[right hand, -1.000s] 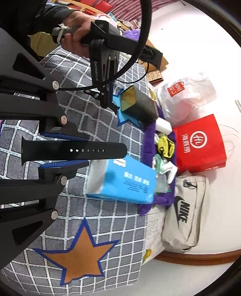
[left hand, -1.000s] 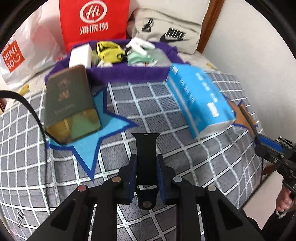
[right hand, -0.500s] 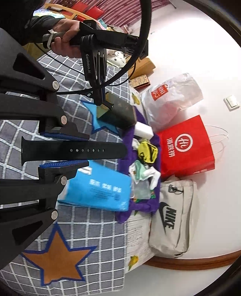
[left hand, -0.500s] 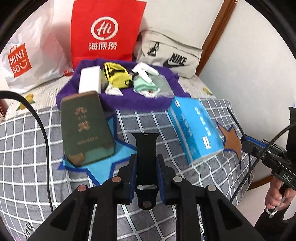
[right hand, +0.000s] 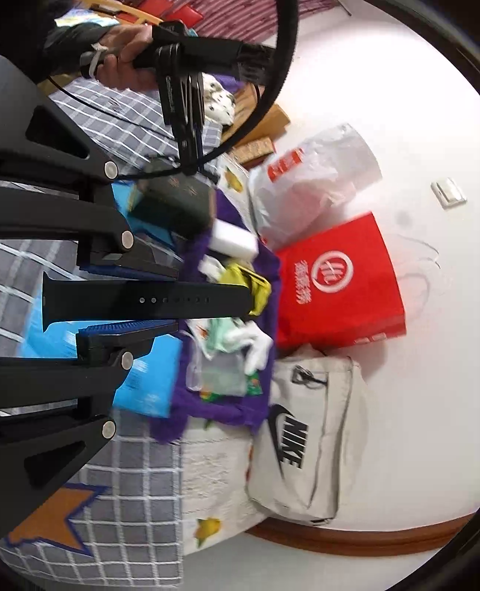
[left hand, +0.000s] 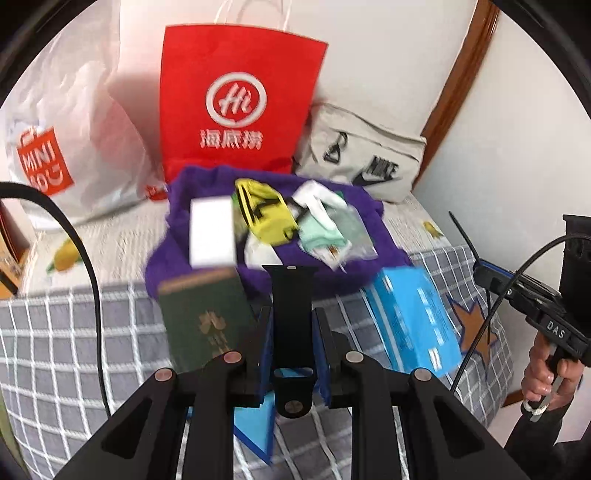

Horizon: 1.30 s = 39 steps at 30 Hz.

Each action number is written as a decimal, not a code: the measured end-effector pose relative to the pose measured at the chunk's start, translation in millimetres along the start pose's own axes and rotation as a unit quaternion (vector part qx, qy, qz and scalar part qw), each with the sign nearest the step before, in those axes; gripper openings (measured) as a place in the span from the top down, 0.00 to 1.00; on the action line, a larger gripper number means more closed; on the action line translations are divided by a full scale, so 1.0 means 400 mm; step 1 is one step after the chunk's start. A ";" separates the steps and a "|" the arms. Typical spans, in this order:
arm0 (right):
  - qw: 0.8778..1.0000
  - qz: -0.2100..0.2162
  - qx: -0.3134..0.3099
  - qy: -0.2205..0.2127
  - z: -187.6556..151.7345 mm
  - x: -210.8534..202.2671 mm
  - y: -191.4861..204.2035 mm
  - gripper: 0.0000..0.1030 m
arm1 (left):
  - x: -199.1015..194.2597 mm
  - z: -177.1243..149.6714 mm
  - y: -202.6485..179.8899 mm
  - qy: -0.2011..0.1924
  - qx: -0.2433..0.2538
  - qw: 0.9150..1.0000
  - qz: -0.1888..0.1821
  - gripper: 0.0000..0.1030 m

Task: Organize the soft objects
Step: 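Carry both black strap pieces up onto the purple towel with both tools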

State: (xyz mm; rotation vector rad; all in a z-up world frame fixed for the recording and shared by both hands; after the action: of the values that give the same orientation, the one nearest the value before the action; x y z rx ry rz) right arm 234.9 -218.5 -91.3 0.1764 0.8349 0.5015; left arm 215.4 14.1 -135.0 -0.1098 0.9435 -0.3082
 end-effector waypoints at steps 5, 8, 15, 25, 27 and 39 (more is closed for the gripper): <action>1.000 -0.005 0.007 0.011 0.067 0.069 -0.041 0.80 | 0.015 0.072 0.042 -0.015 -0.001 1.000 0.010 0.81; 1.000 -0.024 -0.004 0.015 0.109 0.113 -0.065 0.80 | 0.039 0.118 0.062 -0.021 -0.002 1.000 0.012 0.81; 0.999 -0.020 0.000 0.035 0.178 0.224 -0.113 0.80 | 0.107 0.210 0.095 -0.027 -0.015 0.999 0.011 0.81; 0.997 -0.015 0.024 0.074 0.199 0.333 -0.169 0.80 | 0.178 0.283 0.151 -0.031 -0.039 0.999 0.011 0.81; 0.996 -0.011 0.018 0.082 0.201 0.350 -0.166 0.80 | 0.187 0.299 0.161 -0.037 -0.041 0.998 0.006 0.81; 0.992 -0.005 -0.015 0.121 0.159 0.424 -0.169 0.80 | 0.255 0.315 0.171 -0.029 -0.047 0.998 -0.010 0.81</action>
State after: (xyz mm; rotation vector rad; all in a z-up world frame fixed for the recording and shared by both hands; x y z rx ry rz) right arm 401.9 -191.2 -185.0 0.0841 1.0645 0.5328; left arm 387.7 42.5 -156.0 -0.2132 0.8988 -0.2788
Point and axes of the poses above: each gripper's, at about its wrist camera, not at the fingertips, and x roughly the way its jaws point, y to its left, z to its top, the point moved 4 cm from there along x, roughly the way its jaws point, and after that the axes turned 2 degrees about x, right-handed, at the moved point
